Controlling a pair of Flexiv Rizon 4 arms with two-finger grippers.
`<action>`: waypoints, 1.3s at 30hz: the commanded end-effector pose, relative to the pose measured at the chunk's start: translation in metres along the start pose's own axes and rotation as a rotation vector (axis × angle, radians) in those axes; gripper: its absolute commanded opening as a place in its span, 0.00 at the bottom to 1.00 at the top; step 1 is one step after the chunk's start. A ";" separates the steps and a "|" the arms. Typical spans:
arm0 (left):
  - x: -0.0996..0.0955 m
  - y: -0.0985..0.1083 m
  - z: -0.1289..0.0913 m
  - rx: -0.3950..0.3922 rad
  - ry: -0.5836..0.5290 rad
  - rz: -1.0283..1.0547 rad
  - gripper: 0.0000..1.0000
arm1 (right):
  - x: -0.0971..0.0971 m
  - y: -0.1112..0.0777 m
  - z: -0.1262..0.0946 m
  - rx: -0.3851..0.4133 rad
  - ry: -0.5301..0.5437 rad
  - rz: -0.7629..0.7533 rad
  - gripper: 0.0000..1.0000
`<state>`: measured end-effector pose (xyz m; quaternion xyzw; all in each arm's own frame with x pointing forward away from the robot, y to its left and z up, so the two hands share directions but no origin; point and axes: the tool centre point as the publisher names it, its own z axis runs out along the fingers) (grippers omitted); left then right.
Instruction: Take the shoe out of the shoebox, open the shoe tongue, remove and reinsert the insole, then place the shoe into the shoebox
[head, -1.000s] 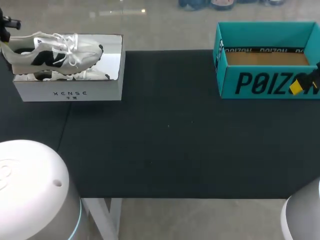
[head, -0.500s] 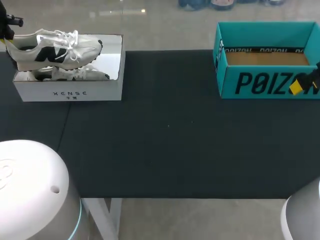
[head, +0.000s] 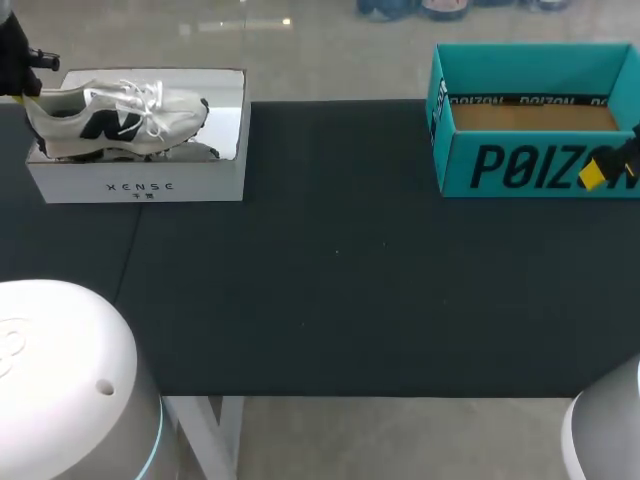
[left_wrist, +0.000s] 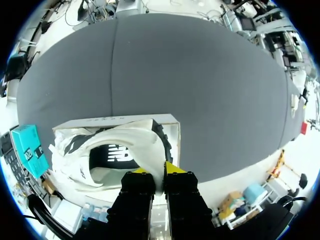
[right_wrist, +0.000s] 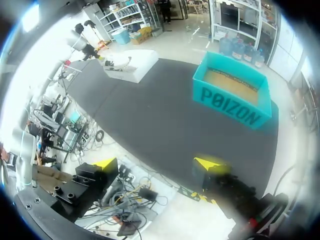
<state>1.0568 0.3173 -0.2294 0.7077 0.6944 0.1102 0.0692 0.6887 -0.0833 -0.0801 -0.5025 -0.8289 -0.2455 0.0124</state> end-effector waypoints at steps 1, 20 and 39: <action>0.001 0.005 0.006 0.006 -0.005 0.000 0.00 | 0.000 0.003 0.000 0.007 0.001 0.001 1.00; 0.003 0.006 0.015 0.005 -0.011 -0.001 0.00 | 0.000 0.003 0.000 0.007 0.001 0.001 1.00; -0.004 0.023 -0.041 -0.082 -0.065 0.055 0.00 | 0.000 0.003 0.000 0.007 0.001 0.001 1.00</action>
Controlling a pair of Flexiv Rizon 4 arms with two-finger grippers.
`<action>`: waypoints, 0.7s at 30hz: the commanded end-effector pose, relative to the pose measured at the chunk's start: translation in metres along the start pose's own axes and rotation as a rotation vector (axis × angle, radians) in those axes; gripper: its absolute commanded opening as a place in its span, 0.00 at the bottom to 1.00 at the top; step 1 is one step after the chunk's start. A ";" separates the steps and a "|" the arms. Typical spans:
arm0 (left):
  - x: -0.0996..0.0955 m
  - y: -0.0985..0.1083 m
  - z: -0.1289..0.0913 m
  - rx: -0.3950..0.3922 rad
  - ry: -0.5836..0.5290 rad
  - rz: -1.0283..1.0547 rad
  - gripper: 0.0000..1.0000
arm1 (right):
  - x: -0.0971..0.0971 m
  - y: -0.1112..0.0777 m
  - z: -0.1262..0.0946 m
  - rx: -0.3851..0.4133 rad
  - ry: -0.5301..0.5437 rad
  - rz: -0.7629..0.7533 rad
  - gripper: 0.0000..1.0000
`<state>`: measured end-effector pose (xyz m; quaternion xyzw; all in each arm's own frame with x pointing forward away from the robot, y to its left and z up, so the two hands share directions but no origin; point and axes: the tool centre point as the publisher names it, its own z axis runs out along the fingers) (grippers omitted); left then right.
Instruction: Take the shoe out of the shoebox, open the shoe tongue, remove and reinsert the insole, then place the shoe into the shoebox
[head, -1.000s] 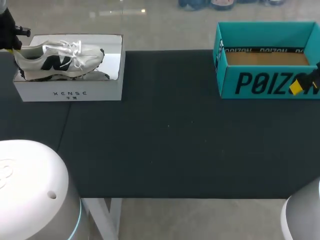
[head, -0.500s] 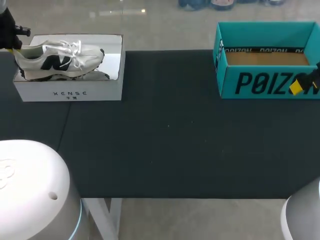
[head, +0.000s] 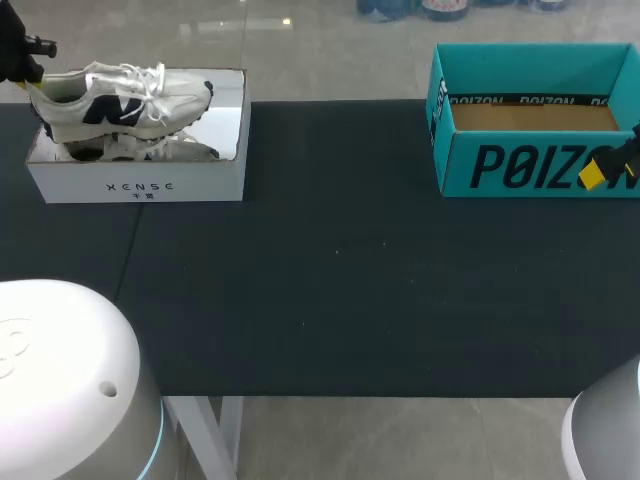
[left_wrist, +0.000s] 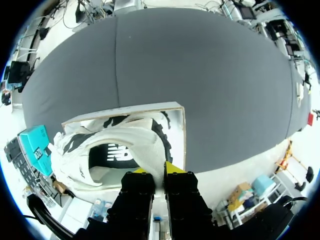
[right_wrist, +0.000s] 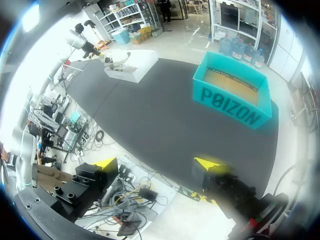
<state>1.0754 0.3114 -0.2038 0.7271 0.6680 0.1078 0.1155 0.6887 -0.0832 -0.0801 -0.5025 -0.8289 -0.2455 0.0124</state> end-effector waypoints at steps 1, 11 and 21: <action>-0.001 0.003 -0.024 -0.025 0.018 0.002 0.00 | 0.000 0.003 0.000 0.007 0.001 0.001 1.00; 0.008 0.037 -0.046 -0.067 0.044 -0.009 0.00 | 0.000 0.003 0.000 0.007 0.001 0.001 1.00; 0.021 0.062 -0.045 -0.078 0.037 -0.027 0.00 | 0.000 0.003 0.000 0.007 0.001 0.001 1.00</action>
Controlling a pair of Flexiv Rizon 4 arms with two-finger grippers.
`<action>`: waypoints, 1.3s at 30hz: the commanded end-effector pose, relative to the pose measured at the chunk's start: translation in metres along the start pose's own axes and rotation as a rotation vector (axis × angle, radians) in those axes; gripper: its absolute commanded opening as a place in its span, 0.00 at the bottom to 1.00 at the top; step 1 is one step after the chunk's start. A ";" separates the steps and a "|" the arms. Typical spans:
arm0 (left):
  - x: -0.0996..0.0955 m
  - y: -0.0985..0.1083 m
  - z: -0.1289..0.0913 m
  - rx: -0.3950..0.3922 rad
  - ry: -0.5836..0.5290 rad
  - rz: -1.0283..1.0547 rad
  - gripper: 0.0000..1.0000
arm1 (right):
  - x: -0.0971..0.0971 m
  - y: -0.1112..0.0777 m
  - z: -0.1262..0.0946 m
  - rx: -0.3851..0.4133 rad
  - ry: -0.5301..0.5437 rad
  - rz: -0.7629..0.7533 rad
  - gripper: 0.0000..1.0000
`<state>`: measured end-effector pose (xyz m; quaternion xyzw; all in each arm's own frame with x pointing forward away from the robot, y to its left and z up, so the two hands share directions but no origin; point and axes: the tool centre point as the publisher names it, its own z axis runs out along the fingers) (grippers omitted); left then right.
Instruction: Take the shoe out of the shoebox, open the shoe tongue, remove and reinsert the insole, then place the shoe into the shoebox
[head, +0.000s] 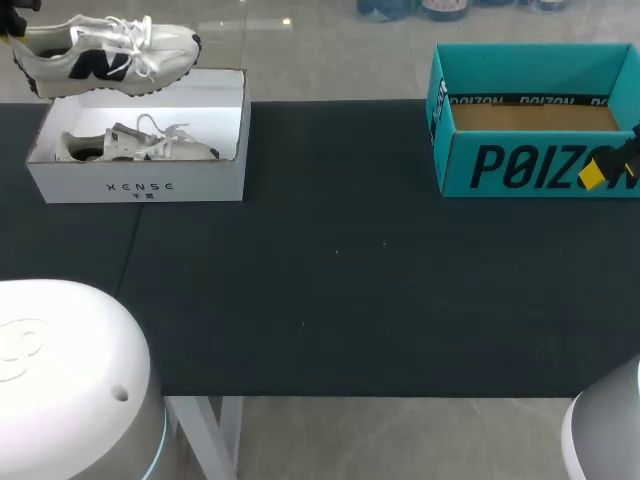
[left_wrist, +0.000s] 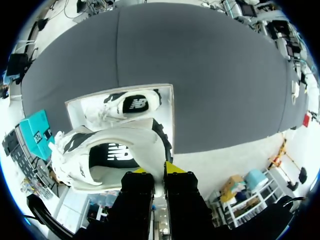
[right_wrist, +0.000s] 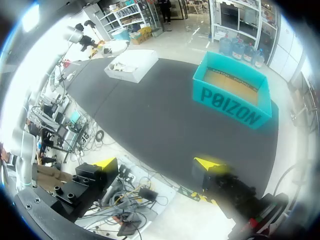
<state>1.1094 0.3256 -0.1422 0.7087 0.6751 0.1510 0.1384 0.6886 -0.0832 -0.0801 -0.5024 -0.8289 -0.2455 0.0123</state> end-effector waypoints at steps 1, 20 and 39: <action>0.004 0.014 0.006 0.016 0.001 0.005 0.00 | -0.001 0.003 0.000 0.007 0.001 0.001 1.00; 0.008 0.048 0.061 0.049 0.005 0.022 0.00 | -0.001 0.003 0.000 0.007 0.001 0.001 1.00; -0.006 0.053 0.156 0.136 0.004 -0.032 0.00 | -0.001 0.003 0.000 0.007 0.001 0.001 1.00</action>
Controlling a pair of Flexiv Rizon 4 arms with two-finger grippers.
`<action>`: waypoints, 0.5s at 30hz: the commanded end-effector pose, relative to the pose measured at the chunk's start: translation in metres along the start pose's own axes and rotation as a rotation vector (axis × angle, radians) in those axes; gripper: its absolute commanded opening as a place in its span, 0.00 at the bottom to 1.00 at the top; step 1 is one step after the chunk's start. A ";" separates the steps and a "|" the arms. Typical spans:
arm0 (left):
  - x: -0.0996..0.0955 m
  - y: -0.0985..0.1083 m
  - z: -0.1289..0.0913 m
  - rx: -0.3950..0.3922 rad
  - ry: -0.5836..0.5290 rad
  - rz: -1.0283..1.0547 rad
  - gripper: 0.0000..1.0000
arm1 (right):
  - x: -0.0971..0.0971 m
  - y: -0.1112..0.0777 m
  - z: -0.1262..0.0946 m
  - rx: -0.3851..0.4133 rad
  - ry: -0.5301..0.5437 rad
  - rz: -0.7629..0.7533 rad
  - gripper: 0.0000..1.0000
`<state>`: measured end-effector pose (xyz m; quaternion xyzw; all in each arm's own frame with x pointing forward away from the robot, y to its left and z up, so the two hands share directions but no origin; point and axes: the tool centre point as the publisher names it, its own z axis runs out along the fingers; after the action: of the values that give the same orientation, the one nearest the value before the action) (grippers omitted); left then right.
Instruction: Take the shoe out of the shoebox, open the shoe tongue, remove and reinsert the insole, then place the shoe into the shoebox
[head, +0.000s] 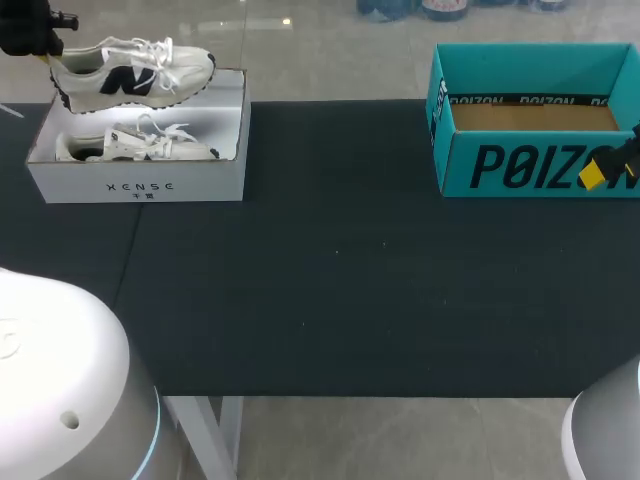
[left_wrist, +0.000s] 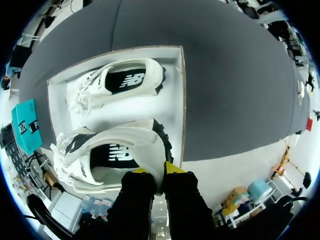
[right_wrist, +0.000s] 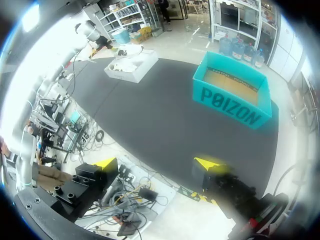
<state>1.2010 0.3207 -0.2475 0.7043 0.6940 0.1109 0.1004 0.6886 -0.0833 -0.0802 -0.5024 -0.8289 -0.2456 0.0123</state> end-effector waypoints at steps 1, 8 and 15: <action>-0.004 0.014 0.026 0.029 0.005 0.003 0.00 | 0.000 0.003 0.000 0.007 0.001 0.001 1.00; -0.007 0.016 0.056 0.062 0.035 0.025 0.00 | 0.000 0.003 0.000 0.007 0.001 0.001 1.00; -0.006 0.017 0.085 0.085 0.038 0.077 0.00 | 0.000 0.003 0.000 0.007 0.001 0.001 1.00</action>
<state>1.2254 0.3136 -0.3097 0.7298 0.6730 0.1061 0.0565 0.6885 -0.0833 -0.0803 -0.5024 -0.8289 -0.2458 0.0123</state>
